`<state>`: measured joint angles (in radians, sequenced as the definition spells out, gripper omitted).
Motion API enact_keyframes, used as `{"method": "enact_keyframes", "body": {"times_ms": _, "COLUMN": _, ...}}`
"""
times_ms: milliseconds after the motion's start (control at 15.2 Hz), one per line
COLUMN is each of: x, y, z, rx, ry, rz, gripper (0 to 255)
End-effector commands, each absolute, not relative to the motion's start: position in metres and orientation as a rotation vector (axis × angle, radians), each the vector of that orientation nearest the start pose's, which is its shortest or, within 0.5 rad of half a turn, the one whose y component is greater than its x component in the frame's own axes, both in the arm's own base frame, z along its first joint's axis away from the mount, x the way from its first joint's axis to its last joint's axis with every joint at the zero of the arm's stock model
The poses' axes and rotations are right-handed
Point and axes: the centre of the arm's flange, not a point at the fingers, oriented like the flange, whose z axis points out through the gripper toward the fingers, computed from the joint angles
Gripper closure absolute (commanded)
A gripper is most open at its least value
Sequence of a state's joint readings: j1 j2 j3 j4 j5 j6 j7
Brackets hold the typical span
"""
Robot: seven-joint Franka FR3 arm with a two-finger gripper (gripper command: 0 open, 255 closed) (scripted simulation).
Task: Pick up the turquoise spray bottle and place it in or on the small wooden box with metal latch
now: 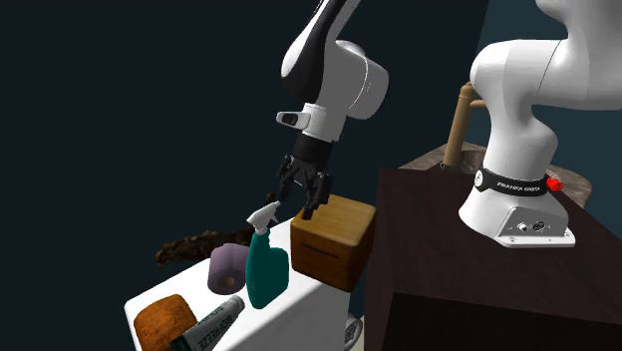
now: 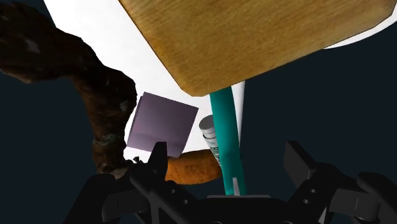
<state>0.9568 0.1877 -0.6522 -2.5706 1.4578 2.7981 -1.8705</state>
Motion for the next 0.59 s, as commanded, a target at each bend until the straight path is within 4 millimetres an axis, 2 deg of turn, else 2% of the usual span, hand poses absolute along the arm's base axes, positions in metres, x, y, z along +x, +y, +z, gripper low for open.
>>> {"method": "enact_keyframes", "body": {"times_ms": 0, "x": 0.426, "y": 0.081, "z": 0.180, "rx": -2.581, "ry": -1.225, "rz": -0.609, "gripper": 0}}
{"method": "enact_keyframes", "body": {"times_ms": 198, "x": 0.438, "y": 0.099, "z": 0.149, "rx": -2.492, "ry": -1.327, "rz": -0.653, "gripper": 0}}
{"method": "enact_keyframes", "body": {"times_ms": 528, "x": 0.444, "y": 0.108, "z": 0.130, "rx": -2.490, "ry": -1.329, "rz": -0.654, "gripper": 0}}
